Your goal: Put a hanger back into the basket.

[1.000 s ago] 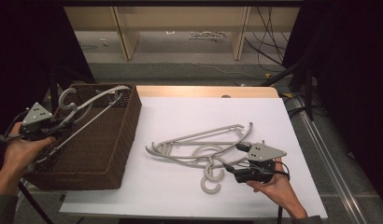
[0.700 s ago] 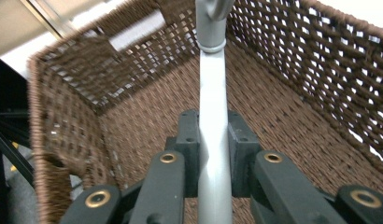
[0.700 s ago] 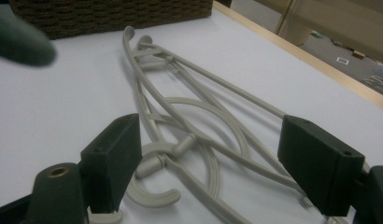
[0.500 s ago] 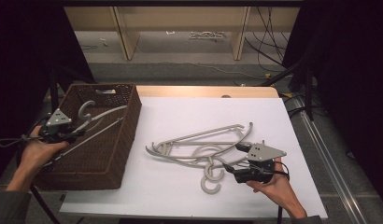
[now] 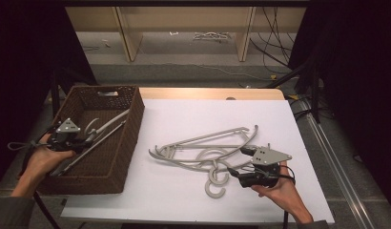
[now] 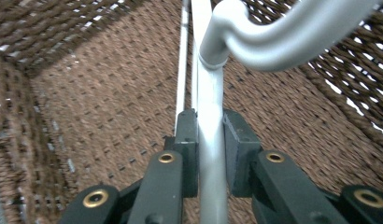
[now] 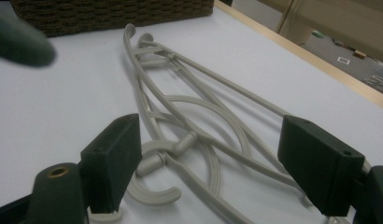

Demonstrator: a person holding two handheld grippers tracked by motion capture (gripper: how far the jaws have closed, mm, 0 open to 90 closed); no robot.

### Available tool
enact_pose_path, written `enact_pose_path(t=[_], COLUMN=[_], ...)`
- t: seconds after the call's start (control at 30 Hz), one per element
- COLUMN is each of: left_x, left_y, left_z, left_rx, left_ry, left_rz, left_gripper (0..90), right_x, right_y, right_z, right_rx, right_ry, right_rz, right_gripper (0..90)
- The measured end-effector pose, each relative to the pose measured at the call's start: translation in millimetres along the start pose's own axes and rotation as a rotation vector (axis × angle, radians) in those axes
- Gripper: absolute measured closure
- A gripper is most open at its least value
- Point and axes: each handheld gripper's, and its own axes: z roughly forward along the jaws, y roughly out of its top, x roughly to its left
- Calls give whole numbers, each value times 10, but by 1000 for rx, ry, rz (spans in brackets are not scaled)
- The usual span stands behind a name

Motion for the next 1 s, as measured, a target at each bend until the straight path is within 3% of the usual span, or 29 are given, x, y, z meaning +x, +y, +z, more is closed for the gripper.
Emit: enact_pose_path(t=[0.03,0.07,0.17,0.2,0.27,0.47,0.5,0.57,0.63,0.7,0.73,0.77,0.83,0.87,1.0], left_x=[-19,-21,-82,-78,-110,-127,-134,-133,-131,-178,-184,-230,-277,-334,-521], left_y=[2,8,19,23,26,53,61,77,95,119,135,148,185,209,309], left_z=[9,6,38,36,37,-36,-52,-116,-199,-259,-315,-336,-431,-452,-573], left_rx=[5,25,20,29,12,-7,-20,-57,-75,-112,-108,-157,-181,-230,-351], left_ry=[-9,-20,-21,-27,-39,1,6,28,45,60,70,71,79,88,93], left_rz=[-2,26,20,38,6,52,24,16,33,-5,22,-16,-16,-57,-80], left_gripper=[762,749,730,722,634,526,497,447,440,436,428,416,371,356,314], right_x=[2,2,-4,-4,-3,-3,-4,-5,1,1,0,-1,0,0,-1], right_y=[-2,-4,-3,-3,-11,-16,-16,-10,-17,-21,-18,-16,-22,-23,-18], right_z=[-1,-4,-5,-4,-2,-3,-3,-1,8,11,13,13,16,16,23], right_rx=[2,9,10,10,15,22,21,14,11,15,12,9,13,16,8], right_ry=[3,4,3,4,5,2,2,0,-1,-2,-2,-2,-3,-2,-3], right_rz=[-1,-5,-2,0,-4,-7,-6,-2,-3,-6,-3,-1,-5,-5,-2], right_gripper=[227,227,227,226,227,227,227,226,227,226,227,226,226,226,226])
